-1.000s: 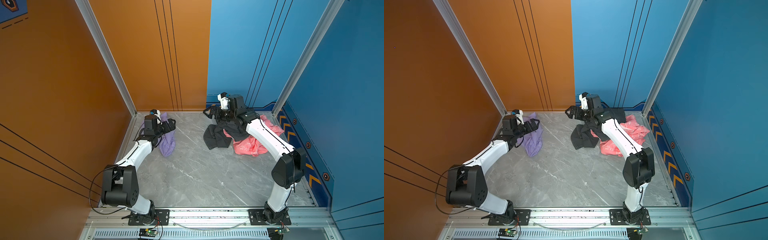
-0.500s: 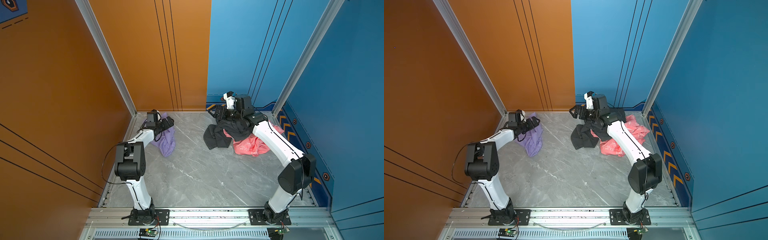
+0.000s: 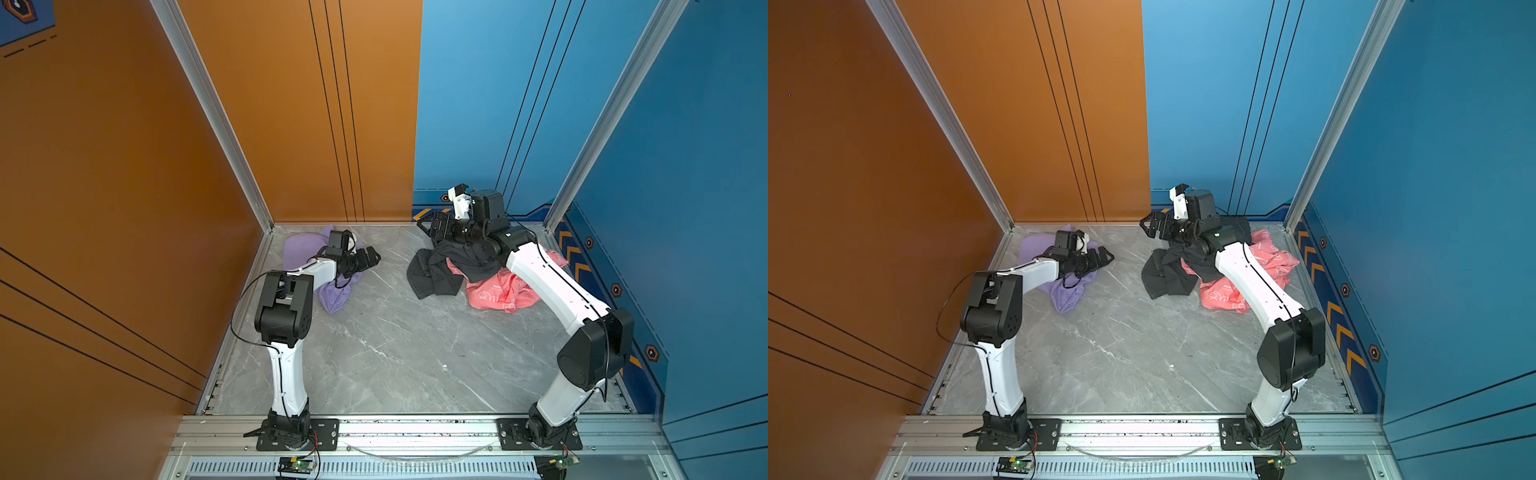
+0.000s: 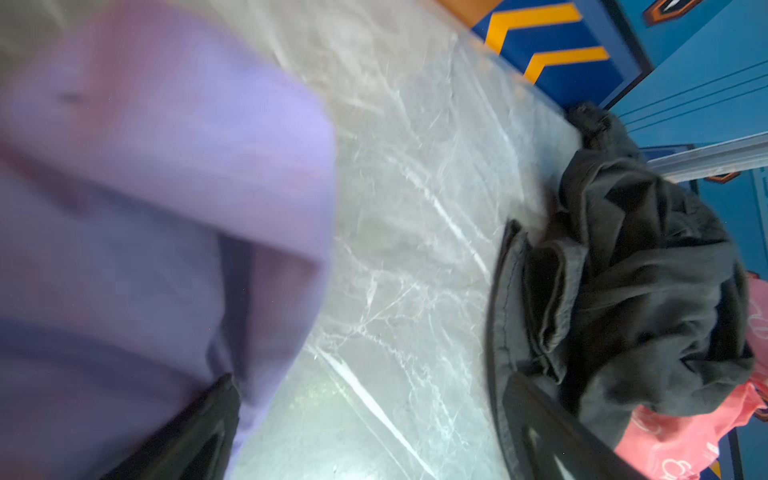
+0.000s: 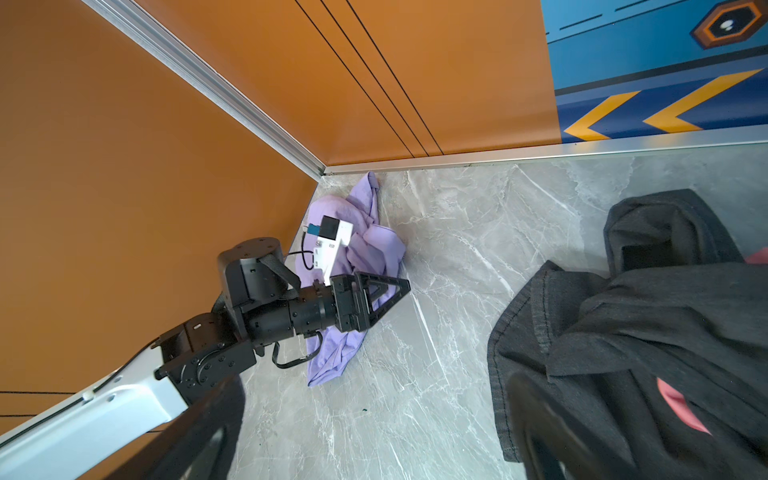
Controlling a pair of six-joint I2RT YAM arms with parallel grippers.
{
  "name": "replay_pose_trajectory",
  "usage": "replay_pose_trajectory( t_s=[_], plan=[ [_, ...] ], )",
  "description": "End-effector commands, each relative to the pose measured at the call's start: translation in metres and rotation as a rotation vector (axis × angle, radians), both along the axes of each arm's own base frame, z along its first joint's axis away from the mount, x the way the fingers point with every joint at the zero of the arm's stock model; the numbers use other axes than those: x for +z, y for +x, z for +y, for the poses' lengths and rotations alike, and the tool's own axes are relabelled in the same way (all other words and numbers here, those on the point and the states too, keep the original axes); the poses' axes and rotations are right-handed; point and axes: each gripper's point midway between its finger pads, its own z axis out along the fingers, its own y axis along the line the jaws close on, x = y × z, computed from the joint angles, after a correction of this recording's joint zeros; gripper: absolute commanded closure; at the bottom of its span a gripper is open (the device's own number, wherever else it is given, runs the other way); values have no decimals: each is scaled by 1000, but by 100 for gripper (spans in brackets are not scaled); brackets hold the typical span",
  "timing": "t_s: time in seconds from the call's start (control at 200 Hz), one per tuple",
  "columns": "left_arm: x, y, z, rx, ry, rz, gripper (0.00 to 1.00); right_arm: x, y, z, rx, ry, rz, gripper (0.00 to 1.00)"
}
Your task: Pick out a specific cloth from the pile
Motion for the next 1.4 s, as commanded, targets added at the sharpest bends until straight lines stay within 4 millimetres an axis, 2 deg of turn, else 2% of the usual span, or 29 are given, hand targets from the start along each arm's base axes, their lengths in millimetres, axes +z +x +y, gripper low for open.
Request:
replay_pose_trajectory(
  t_s=[0.0,0.07,0.15,0.275,0.39,0.496,0.556,0.631,0.701,0.816,0.831,1.001,1.116,1.256,1.396],
  plan=[
    [-5,-11,-2,-43,9,32,0,0,2,-6,-9,-19,-5,1],
    [7,-7,-1,-50,23,2,0,0,4,-5,-7,-18,-3,1],
    [32,0,2,-59,35,-50,0,1,6,-5,-5,-17,-8,1],
    [83,9,13,-46,66,-164,0,5,10,-9,-16,-26,-28,1],
    [135,6,27,-34,138,-302,1,12,14,-20,-40,-43,-59,1],
    [183,-5,44,5,191,-457,2,19,17,-39,-83,-81,-101,0],
    [204,-14,57,50,200,-529,2,23,17,-54,-126,-117,-129,0],
    [222,-28,76,109,228,-595,2,23,16,-78,-187,-163,-158,0],
    [230,-43,91,144,275,-638,2,23,12,-103,-252,-197,-180,0],
    [226,-68,113,180,378,-670,2,13,1,-147,-374,-246,-199,0],
    [214,-72,116,184,392,-646,2,11,0,-153,-392,-251,-202,0],
    [172,-105,147,279,479,-596,2,-28,-32,-226,-627,-360,-207,0],
    [134,-122,164,336,524,-533,2,-63,-59,-270,-774,-412,-179,0],
    [94,-136,181,396,573,-469,2,-100,-89,-303,-874,-461,-172,0],
    [73,-141,190,414,608,-459,2,-134,-109,-311,-860,-552,-200,0]
  ],
)
